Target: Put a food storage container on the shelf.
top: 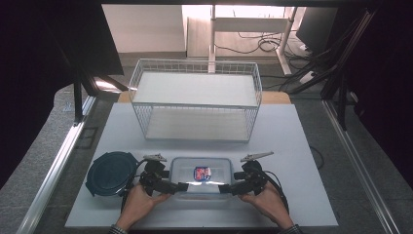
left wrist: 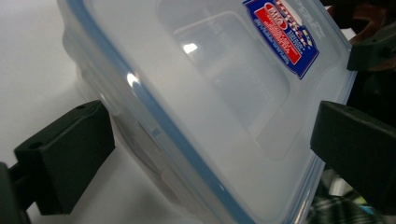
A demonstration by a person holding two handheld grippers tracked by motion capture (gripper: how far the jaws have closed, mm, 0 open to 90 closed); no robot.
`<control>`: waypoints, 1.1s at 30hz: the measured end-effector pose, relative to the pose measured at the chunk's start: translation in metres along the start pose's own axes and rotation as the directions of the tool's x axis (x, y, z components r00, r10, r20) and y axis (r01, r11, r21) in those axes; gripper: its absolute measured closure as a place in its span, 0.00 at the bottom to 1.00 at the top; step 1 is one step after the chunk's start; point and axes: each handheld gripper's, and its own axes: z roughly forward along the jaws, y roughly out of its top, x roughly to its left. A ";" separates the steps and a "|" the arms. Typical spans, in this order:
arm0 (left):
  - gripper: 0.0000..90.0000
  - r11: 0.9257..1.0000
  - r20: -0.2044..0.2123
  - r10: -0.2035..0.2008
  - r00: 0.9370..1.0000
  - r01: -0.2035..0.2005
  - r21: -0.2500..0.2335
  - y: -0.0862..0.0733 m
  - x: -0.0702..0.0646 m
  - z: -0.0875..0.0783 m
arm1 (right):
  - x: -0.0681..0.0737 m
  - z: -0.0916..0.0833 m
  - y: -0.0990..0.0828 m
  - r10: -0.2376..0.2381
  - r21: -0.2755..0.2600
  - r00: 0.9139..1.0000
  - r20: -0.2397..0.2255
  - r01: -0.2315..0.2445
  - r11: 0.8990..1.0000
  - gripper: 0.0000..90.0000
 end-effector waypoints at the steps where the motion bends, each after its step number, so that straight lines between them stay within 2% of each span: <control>1: 0.00 1.000 0.012 -0.006 1.000 0.006 0.007 0.000 0.001 0.000 | -0.002 0.002 0.001 0.015 0.008 1.000 -0.020 -0.015 1.000 0.04; 2: 0.01 1.000 0.019 -0.013 1.000 0.013 0.012 -0.001 0.002 -0.002 | -0.004 0.005 0.001 0.044 0.026 0.998 -0.046 -0.043 0.999 0.03; 4: 0.08 1.000 0.014 -0.006 1.000 0.006 0.016 -0.001 0.000 -0.005 | -0.004 0.004 0.002 0.054 0.030 0.998 -0.045 -0.052 0.998 0.07; 5: 0.08 1.000 0.005 0.006 1.000 -0.006 0.010 -0.002 -0.001 -0.009 | -0.004 0.004 0.002 0.054 0.030 0.998 -0.045 -0.052 0.998 0.07; 6: 0.16 1.000 0.005 0.009 1.000 -0.009 0.005 -0.003 -0.002 -0.015 | -0.002 -0.001 0.002 0.058 0.020 0.998 -0.037 -0.057 0.998 0.14; 7: 0.20 1.000 0.011 0.006 1.000 -0.006 -0.011 -0.005 -0.002 -0.018 | -0.002 -0.004 0.002 0.055 0.013 0.998 -0.032 -0.055 0.998 0.18; 8: 0.23 1.000 0.011 0.006 1.000 -0.006 -0.011 -0.005 -0.002 -0.018 | -0.002 -0.004 0.002 0.055 0.013 0.998 -0.032 -0.055 0.998 0.18; 10: 0.25 1.000 0.008 0.027 1.000 -0.027 -0.011 -0.010 -0.005 -0.023 | 0.003 -0.012 0.000 0.050 -0.003 0.999 -0.021 -0.050 0.999 0.27; 12: 0.28 1.000 0.004 0.023 1.000 -0.023 -0.020 -0.011 -0.007 -0.026 | 0.004 -0.014 -0.001 0.053 -0.011 0.998 -0.020 -0.053 0.999 0.30; 14: 0.40 0.998 0.025 0.020 0.999 -0.018 -0.054 -0.017 -0.007 -0.034 | 0.007 -0.021 -0.004 0.047 -0.031 0.999 -0.022 -0.048 0.998 0.40; 15: 0.50 0.998 0.041 0.021 0.999 -0.018 -0.066 -0.020 -0.007 -0.038 | 0.009 -0.028 -0.008 0.042 -0.049 0.999 -0.030 -0.044 0.998 0.48; 17: 0.52 0.996 0.058 0.022 0.998 -0.017 -0.091 -0.026 -0.007 -0.041 | 0.010 -0.030 -0.010 0.040 -0.056 0.998 -0.038 -0.042 0.998 0.50; 19: 0.54 0.995 0.055 0.024 0.998 -0.019 -0.102 -0.028 -0.009 -0.042 | 0.012 -0.032 -0.014 0.052 -0.073 0.998 -0.042 -0.055 0.996 0.52; 23: 0.56 0.992 0.062 0.016 0.998 -0.008 -0.124 -0.031 -0.010 -0.042 | 0.017 -0.035 -0.017 0.051 -0.081 0.998 -0.024 -0.053 0.995 0.53; 26: 0.57 0.990 0.054 0.017 0.998 -0.009 -0.138 -0.032 -0.012 -0.043 | 0.021 -0.037 -0.020 0.079 -0.091 0.997 -0.019 -0.080 0.993 0.56; 27: 0.57 0.990 0.046 0.018 0.999 -0.011 -0.142 -0.031 -0.013 -0.043 | 0.022 -0.038 -0.021 0.072 -0.097 0.997 -0.017 -0.073 0.993 0.56; 28: 0.58 0.989 0.039 0.022 0.999 -0.016 -0.147 -0.031 -0.013 -0.043 | 0.025 -0.038 -0.022 0.043 -0.110 0.999 0.005 -0.043 0.993 0.56; 32: 0.58 0.985 0.048 0.013 0.999 -0.004 -0.170 -0.030 -0.011 -0.045 | 0.025 -0.038 -0.021 0.026 -0.126 1.000 0.012 -0.024 0.992 0.56; 33: 0.59 0.985 0.042 0.022 0.999 -0.014 -0.175 -0.029 -0.012 -0.046 | 0.025 -0.039 -0.021 0.017 -0.132 1.000 0.012 -0.015 0.991 0.56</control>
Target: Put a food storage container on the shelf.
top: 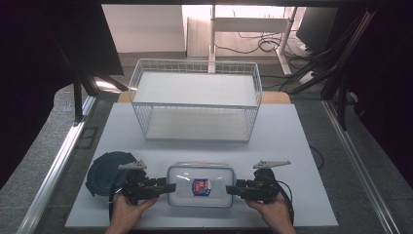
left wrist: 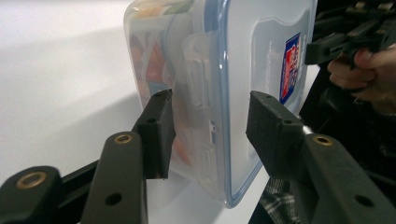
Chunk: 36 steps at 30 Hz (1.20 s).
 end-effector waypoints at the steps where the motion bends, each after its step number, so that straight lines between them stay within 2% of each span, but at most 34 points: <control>1: 0.59 1.000 0.000 0.003 1.000 -0.003 -0.006 0.002 -0.001 -0.001 | 0.001 -0.001 0.001 -0.006 -0.007 1.000 -0.002 0.006 1.000 0.56; 8: 0.59 0.999 -0.003 0.021 1.000 -0.021 -0.033 0.016 -0.006 -0.007 | 0.004 -0.010 0.015 -0.032 -0.061 0.999 -0.001 0.031 0.998 0.56; 13: 0.59 0.998 -0.017 0.048 0.999 -0.049 -0.043 0.030 -0.011 -0.013 | 0.005 -0.015 0.026 -0.047 -0.096 0.999 -0.006 0.046 0.994 0.56; 21: 0.59 0.993 -0.032 0.091 0.995 -0.093 -0.072 0.062 -0.017 -0.026 | 0.010 -0.026 0.058 -0.092 -0.148 0.996 -0.006 0.090 0.985 0.57; 31: 0.59 0.989 -0.032 0.104 0.994 -0.106 -0.098 0.092 -0.017 -0.036 | 0.012 -0.036 0.094 -0.108 -0.194 0.994 -0.016 0.103 0.976 0.58; 36: 0.59 0.987 -0.038 0.116 0.993 -0.119 -0.107 0.109 -0.017 -0.041 | 0.012 -0.038 0.105 -0.119 -0.205 0.993 -0.015 0.113 0.972 0.58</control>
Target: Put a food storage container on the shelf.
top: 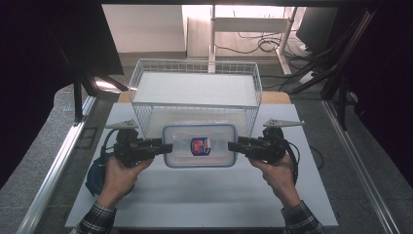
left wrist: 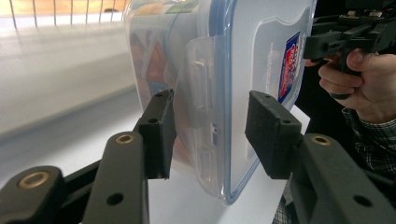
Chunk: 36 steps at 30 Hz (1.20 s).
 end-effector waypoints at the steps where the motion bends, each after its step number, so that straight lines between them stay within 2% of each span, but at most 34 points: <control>1: 0.59 1.000 -0.003 0.004 1.000 -0.004 -0.003 0.005 0.001 -0.001 | -0.001 0.000 0.004 -0.002 -0.005 1.000 0.000 0.002 1.000 0.58; 11: 0.59 1.000 -0.014 0.015 1.000 -0.015 -0.015 0.043 0.014 -0.007 | -0.011 0.011 0.044 -0.018 -0.047 1.000 -0.013 0.017 0.999 0.58; 13: 0.59 1.000 -0.021 0.019 1.000 -0.020 -0.015 0.052 0.017 -0.008 | -0.012 0.012 0.047 -0.019 -0.047 1.000 -0.015 0.018 0.999 0.58; 18: 0.59 0.999 -0.020 0.016 1.000 -0.017 -0.028 0.068 0.024 -0.009 | -0.019 0.017 0.062 -0.007 -0.055 1.000 -0.017 0.006 0.998 0.58; 19: 0.59 0.999 -0.017 0.014 1.000 -0.014 -0.036 0.075 0.026 -0.009 | -0.021 0.018 0.068 -0.007 -0.061 1.000 -0.017 0.006 0.998 0.58; 28: 0.60 0.998 -0.018 0.022 1.000 -0.022 -0.051 0.102 0.037 -0.012 | -0.026 0.023 0.095 -0.007 -0.072 1.000 -0.009 0.006 0.997 0.58; 29: 0.60 0.998 -0.016 0.013 1.000 -0.014 -0.056 0.109 0.040 -0.012 | -0.028 0.025 0.102 -0.001 -0.072 1.000 -0.010 0.000 0.997 0.58; 36: 0.60 0.998 -0.009 0.009 1.000 -0.009 -0.060 0.126 0.050 -0.009 | -0.036 0.030 0.118 0.000 -0.073 1.000 -0.006 0.000 0.997 0.58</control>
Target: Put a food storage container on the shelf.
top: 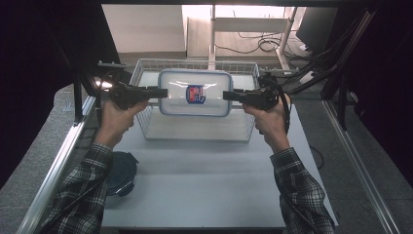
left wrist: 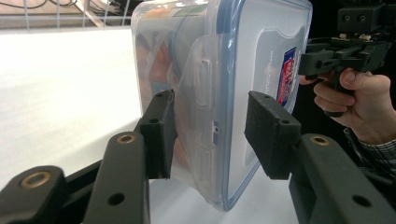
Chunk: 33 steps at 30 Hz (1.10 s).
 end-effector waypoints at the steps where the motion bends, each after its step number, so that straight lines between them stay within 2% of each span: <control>1: 0.60 1.000 0.002 -0.001 1.000 0.001 -0.002 0.003 0.002 0.001 | -0.001 0.001 0.002 -0.001 -0.001 1.000 0.003 0.001 1.000 0.58; 11: 0.60 1.000 0.011 -0.019 1.000 0.019 -0.017 0.020 0.018 0.007 | -0.009 0.008 0.023 0.002 0.002 1.000 0.023 -0.002 1.000 0.58; 22: 0.59 0.998 0.020 -0.064 0.998 0.064 -0.018 0.024 0.035 0.019 | -0.024 0.019 0.030 0.040 0.012 0.999 0.037 -0.041 0.999 0.57; 26: 0.59 0.997 0.020 -0.072 0.997 0.073 -0.025 0.024 0.036 0.019 | -0.024 0.019 0.033 0.051 0.020 0.998 0.042 -0.052 0.998 0.57; 29: 0.59 0.996 0.015 -0.082 0.997 0.082 -0.037 0.023 0.036 0.020 | -0.025 0.020 0.031 0.058 0.007 0.997 0.047 -0.058 0.998 0.55; 33: 0.57 0.996 -0.002 -0.074 0.997 0.073 -0.055 0.020 0.032 0.020 | -0.025 0.021 0.029 0.064 0.000 0.997 0.049 -0.064 0.998 0.55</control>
